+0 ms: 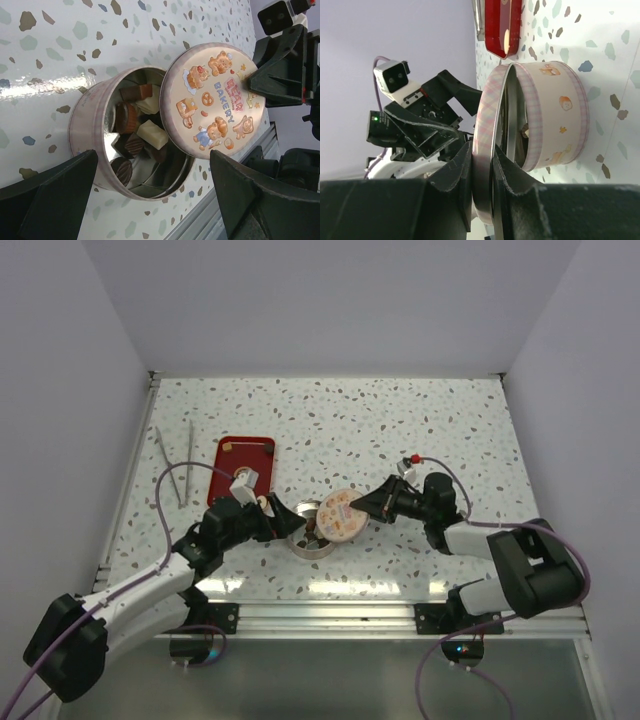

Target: Pack the chocolate

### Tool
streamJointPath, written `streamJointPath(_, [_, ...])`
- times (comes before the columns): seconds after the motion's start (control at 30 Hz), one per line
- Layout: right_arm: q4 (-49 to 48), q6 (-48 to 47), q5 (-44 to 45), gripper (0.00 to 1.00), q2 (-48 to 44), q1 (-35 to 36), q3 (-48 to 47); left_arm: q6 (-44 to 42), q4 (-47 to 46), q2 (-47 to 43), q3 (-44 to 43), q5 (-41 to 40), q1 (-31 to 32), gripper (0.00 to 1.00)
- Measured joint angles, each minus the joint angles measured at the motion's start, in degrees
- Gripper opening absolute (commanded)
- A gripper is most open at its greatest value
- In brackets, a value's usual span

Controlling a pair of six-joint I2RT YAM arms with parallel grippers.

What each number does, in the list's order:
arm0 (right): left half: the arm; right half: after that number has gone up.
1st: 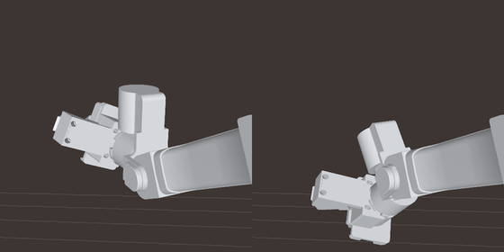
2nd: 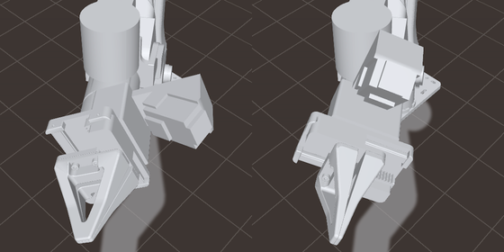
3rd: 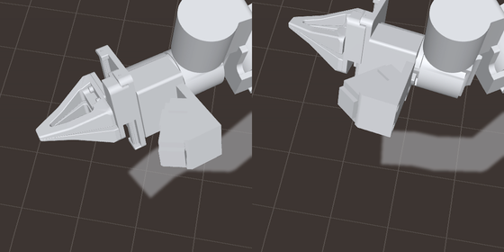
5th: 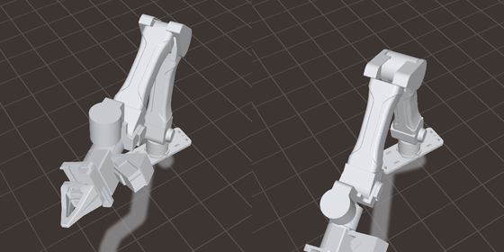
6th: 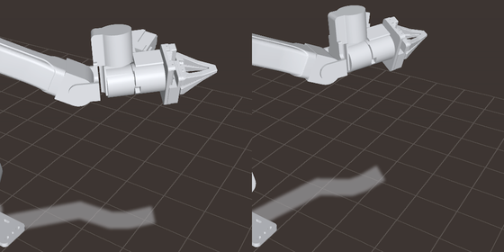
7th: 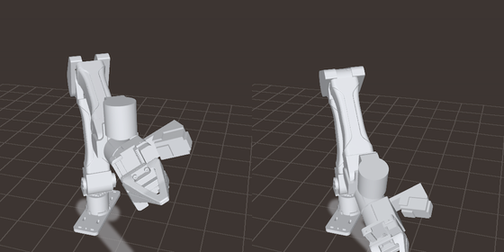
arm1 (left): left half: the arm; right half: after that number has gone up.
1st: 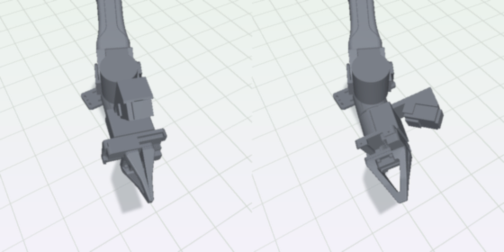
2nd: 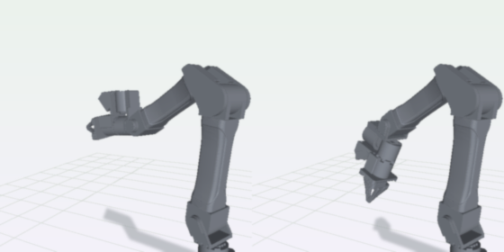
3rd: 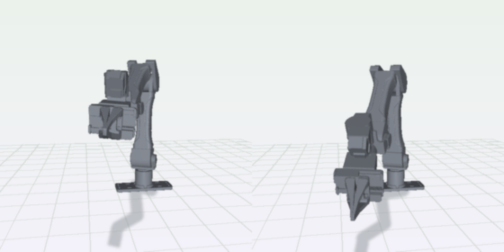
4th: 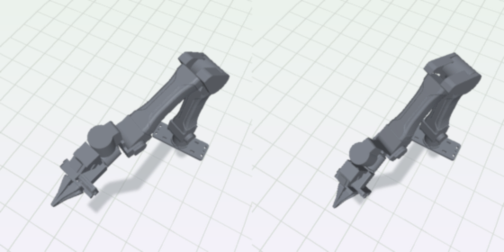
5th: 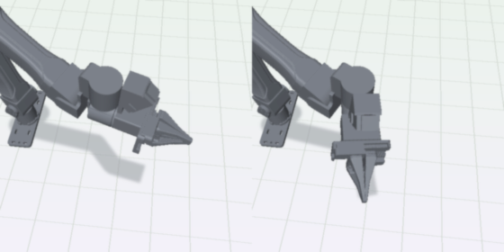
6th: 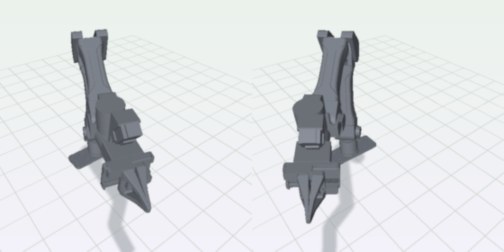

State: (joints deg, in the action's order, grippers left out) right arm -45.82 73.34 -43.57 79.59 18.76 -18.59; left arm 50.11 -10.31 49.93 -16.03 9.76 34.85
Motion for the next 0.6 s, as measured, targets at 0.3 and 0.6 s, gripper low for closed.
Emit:
streamJointPath(0.3, [-1.31,-3.06,-1.09,0.08,4.11,0.35,0.0,0.33,-2.38,2.54,0.02,0.68,-0.04,1.0])
streamJointPath(0.6, [-2.62,-4.76,-1.11,0.19,6.27,0.44,-0.13,0.31,-2.58,3.04,0.02,1.18,-0.35,1.0])
